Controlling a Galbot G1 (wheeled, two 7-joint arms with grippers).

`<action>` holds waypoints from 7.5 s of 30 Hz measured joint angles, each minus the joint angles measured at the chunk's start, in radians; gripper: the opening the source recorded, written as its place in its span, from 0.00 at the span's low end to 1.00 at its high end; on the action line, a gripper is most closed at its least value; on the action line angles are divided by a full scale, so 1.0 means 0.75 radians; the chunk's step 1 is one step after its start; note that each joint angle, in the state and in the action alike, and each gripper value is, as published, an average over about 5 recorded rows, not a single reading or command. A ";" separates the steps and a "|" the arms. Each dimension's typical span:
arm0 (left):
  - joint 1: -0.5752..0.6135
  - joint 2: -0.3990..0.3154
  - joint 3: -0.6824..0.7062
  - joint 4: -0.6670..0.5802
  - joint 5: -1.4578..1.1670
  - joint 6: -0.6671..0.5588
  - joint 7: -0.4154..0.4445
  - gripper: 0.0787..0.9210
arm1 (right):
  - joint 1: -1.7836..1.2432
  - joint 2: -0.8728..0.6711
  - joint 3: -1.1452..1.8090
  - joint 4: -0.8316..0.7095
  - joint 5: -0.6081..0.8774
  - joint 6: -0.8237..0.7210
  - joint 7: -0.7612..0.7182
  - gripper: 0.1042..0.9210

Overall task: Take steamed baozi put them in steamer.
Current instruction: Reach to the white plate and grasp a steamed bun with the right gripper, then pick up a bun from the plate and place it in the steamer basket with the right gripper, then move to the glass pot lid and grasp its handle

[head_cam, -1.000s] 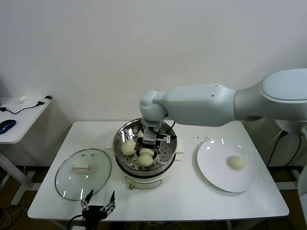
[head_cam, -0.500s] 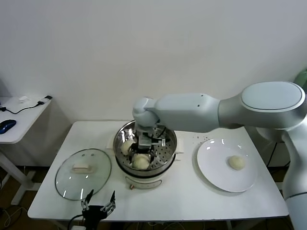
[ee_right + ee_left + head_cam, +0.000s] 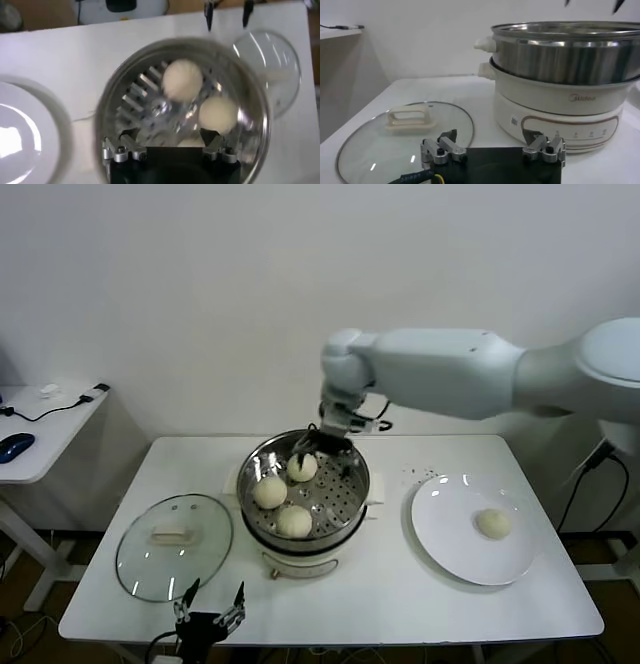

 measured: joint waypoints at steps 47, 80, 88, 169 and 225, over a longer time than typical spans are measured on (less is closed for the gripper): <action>0.009 -0.021 -0.030 0.019 -0.002 -0.010 0.000 0.88 | -0.776 -0.648 0.345 -0.321 -0.127 -0.745 0.185 0.82; 0.007 0.003 0.009 -0.043 0.013 -0.004 -0.003 0.88 | 0.219 -0.345 -0.238 0.241 0.703 -0.930 0.237 0.64; 0.006 -0.006 0.016 -0.050 0.013 -0.006 -0.005 0.88 | 0.217 -0.112 -0.247 0.280 0.831 -1.006 0.339 0.64; -0.133 0.070 -0.102 -0.039 -0.089 -0.064 0.012 0.88 | -2.064 -0.605 2.230 0.425 0.472 -0.516 1.283 0.88; -0.515 0.303 -0.147 0.781 1.758 -0.251 -0.535 0.88 | -3.095 0.120 2.959 0.538 0.022 -0.275 1.379 0.88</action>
